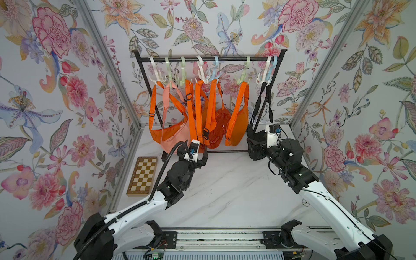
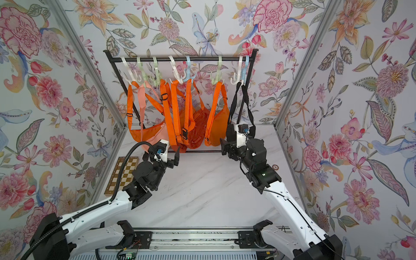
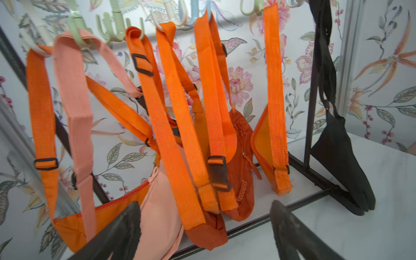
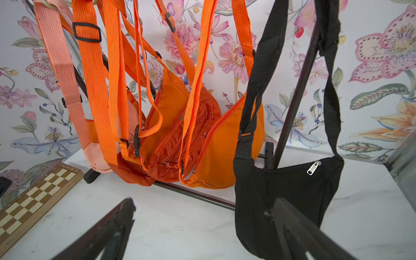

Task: Take the bag off the hook
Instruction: Pick up the bag from the hook.

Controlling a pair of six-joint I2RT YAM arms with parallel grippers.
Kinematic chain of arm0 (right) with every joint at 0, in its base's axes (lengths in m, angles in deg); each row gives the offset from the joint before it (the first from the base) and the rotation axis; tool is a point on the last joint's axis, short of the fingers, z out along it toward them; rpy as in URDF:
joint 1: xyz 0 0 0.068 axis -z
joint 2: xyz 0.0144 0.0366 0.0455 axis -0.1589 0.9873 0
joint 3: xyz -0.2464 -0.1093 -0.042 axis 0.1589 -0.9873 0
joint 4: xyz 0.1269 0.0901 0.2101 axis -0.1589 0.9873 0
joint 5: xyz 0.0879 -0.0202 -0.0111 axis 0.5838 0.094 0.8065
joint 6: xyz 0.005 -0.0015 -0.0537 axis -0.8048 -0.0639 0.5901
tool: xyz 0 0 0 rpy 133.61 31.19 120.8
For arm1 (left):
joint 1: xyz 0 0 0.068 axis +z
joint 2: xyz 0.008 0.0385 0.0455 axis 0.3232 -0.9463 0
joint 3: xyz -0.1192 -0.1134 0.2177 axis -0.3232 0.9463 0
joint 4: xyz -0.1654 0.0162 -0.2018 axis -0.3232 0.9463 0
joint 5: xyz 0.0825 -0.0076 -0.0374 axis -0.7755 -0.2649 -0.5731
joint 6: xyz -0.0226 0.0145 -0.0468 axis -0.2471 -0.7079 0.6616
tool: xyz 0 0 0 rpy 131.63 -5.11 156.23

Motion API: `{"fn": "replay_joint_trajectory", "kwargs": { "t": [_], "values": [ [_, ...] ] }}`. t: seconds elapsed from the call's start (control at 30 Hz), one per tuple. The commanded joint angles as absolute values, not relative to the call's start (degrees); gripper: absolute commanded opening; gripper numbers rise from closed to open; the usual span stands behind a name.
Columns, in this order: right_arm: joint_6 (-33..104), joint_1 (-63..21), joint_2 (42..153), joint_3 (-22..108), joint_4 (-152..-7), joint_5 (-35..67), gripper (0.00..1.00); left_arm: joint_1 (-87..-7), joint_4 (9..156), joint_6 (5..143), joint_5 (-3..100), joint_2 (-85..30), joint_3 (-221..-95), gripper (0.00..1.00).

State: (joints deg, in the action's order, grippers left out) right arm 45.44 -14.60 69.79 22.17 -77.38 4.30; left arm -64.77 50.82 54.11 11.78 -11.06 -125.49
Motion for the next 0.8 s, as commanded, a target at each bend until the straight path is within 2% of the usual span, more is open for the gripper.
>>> {"fn": "replay_joint_trajectory", "kwargs": {
  "t": [0.0,0.27,0.57,0.77],
  "values": [
    [41.5,-12.5,71.6,25.0,-72.6,8.8,0.95,-65.4,48.4,52.3,13.2,-16.0,-131.8,0.87],
    [35.0,-3.3,72.4,28.5,-72.2,18.8,0.89,-65.4,45.8,51.3,18.5,-32.7,-145.3,0.8],
    [34.2,-3.0,71.9,26.8,-69.4,9.5,0.87,-65.4,45.3,52.5,21.8,-49.0,-160.9,0.77],
    [33.6,-3.0,71.1,24.9,-70.7,7.7,0.86,-64.4,48.4,55.2,27.8,-56.6,-170.5,0.76]
  ]
}}
